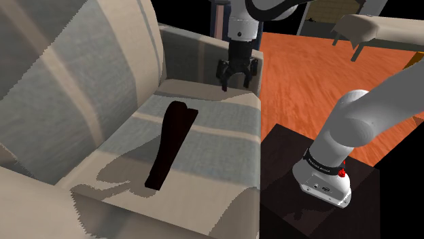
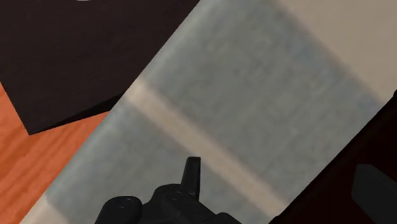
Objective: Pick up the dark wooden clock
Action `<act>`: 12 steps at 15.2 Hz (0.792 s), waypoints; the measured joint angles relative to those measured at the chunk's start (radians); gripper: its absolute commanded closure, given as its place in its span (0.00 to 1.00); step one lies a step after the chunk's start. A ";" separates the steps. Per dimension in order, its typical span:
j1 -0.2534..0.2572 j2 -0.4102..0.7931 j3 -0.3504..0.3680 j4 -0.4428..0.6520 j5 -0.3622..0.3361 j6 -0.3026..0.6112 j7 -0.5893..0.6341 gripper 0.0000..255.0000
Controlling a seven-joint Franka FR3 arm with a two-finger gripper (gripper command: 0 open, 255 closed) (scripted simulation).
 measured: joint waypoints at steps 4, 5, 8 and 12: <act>-0.016 0.135 0.075 0.076 0.033 0.072 0.191 0.00; -0.023 0.180 0.091 0.106 0.034 0.090 0.239 0.00; -0.032 0.291 0.137 0.172 0.035 0.147 0.386 0.00; -0.042 0.437 0.173 0.275 0.010 0.202 0.571 0.00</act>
